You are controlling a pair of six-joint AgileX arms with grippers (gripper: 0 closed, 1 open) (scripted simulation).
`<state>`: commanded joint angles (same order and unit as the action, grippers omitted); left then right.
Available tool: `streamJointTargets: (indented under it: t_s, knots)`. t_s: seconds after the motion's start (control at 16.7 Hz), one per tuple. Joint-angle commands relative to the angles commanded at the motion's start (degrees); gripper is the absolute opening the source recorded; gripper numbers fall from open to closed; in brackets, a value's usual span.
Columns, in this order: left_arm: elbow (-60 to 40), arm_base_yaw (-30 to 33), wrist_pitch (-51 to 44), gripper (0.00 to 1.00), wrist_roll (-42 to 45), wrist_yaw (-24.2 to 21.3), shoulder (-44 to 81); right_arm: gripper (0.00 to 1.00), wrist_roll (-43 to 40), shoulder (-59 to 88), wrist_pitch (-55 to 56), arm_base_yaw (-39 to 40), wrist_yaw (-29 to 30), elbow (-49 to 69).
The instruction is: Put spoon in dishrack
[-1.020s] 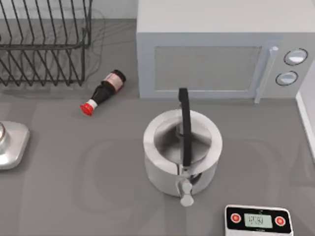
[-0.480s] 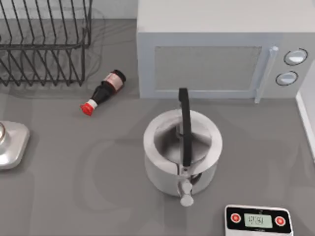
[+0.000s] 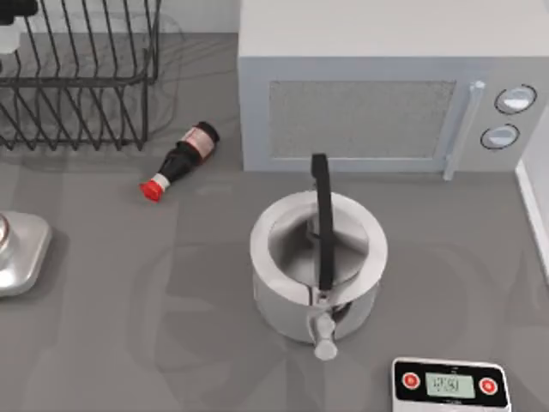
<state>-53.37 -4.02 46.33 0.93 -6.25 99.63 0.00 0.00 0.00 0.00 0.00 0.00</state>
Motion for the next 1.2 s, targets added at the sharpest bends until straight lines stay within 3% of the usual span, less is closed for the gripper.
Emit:
streamJointTargets:
  t_s: [0.36, 1.14, 1.2]
  knots:
    - [0.4, 0.2, 1.3, 0.0, 0.0, 0.2, 0.9, 1.0, 0.0, 0.0, 0.0, 0.0, 0.0, 0.0]
    - [0.4, 0.2, 1.3, 0.98, 0.0, 0.2, 0.9, 1.0, 0.0, 0.0, 0.0, 0.0, 0.0, 0.0]
    - [0.4, 0.2, 1.3, 1.0, 0.0, 0.2, 0.9, 1.0, 0.0, 0.0, 0.0, 0.0, 0.0, 0.0]
